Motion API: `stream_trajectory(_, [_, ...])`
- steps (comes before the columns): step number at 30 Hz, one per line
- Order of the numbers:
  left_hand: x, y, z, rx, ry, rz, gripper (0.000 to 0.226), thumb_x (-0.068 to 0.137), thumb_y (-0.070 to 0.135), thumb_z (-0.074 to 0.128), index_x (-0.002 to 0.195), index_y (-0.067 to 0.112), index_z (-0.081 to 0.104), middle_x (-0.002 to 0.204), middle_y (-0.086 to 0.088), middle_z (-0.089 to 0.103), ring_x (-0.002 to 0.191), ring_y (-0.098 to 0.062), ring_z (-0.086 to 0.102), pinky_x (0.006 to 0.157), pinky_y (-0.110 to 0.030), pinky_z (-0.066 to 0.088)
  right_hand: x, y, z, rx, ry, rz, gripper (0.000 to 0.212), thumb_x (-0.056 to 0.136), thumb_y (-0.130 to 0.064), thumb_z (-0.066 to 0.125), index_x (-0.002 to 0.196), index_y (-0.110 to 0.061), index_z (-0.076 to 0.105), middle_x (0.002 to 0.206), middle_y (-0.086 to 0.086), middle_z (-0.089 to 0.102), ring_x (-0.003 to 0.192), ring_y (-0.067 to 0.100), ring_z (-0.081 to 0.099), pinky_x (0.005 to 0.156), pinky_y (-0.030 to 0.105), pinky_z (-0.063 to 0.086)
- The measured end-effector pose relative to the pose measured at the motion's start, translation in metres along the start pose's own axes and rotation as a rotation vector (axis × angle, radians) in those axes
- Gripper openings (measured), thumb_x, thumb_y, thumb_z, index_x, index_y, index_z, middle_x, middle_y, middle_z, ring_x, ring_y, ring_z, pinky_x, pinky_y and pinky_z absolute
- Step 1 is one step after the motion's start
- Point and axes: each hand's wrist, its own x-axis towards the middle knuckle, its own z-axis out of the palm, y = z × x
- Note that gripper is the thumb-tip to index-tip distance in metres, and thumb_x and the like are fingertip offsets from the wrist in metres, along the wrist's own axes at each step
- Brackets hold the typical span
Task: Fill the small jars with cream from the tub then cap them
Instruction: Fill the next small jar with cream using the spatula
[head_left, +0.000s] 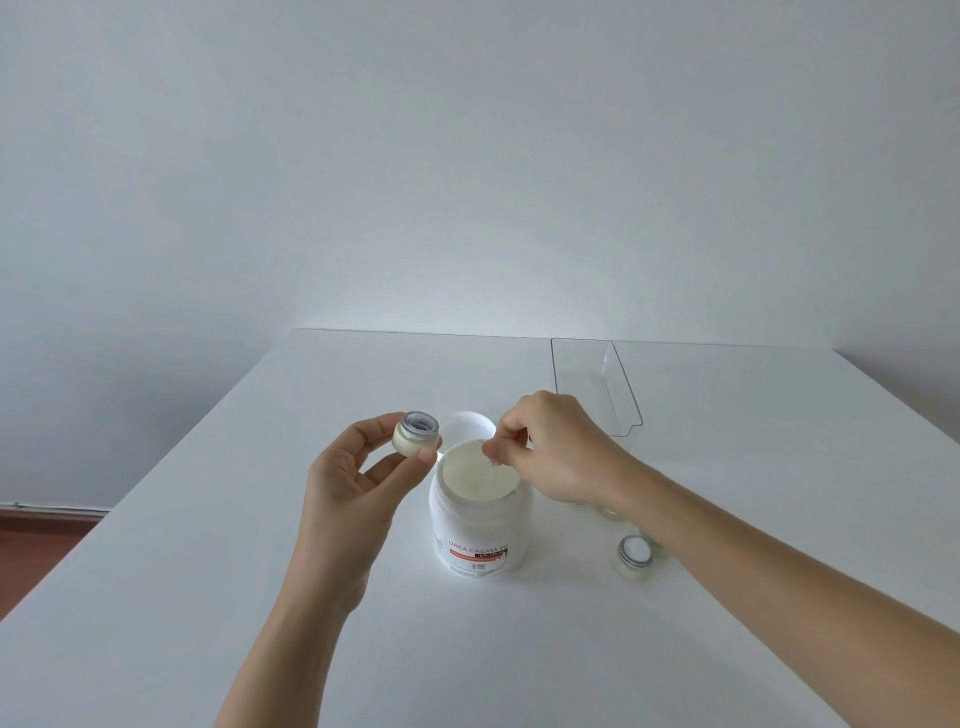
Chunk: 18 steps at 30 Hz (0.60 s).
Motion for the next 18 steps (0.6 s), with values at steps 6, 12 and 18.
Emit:
stream_trajectory(6, [0.002,-0.002,-0.001,0.007,0.007,0.001,0.025,0.084,0.001,0.071,0.106,0.013,0.069,0.104,0.0,0.078,0.098,-0.015,0.075,0.084,-0.022,0.054,0.002,0.009,-0.012,0.133,0.003,0.155,0.031,0.092,-0.026,0.06,0.079,-0.001,0.072,0.033,-0.021,0.046,0.035,0.003,0.036,0.044,0.016,0.03])
stream_trajectory(12, [0.002,-0.004,0.001,0.023,0.022,0.014,0.031,0.079,-0.002,0.076,0.107,0.008,0.067,0.103,-0.001,0.078,0.089,-0.013,0.076,0.07,-0.009,0.052,0.005,0.02,-0.029,0.298,0.042,0.319,0.026,0.092,-0.029,0.06,0.077,-0.012,0.073,0.058,-0.005,0.05,0.069,0.015,0.046,0.065,0.026,0.038])
stream_trajectory(18, [0.004,-0.007,0.007,0.148,0.081,0.027,0.034,0.073,-0.001,0.083,0.097,0.017,0.068,0.094,0.008,0.079,0.082,-0.01,0.077,0.065,-0.009,0.053,0.011,0.022,-0.049,0.429,0.038,0.412,0.023,0.091,-0.029,0.062,0.072,-0.018,0.069,0.071,-0.007,0.054,0.063,0.009,0.041,0.054,0.018,0.027])
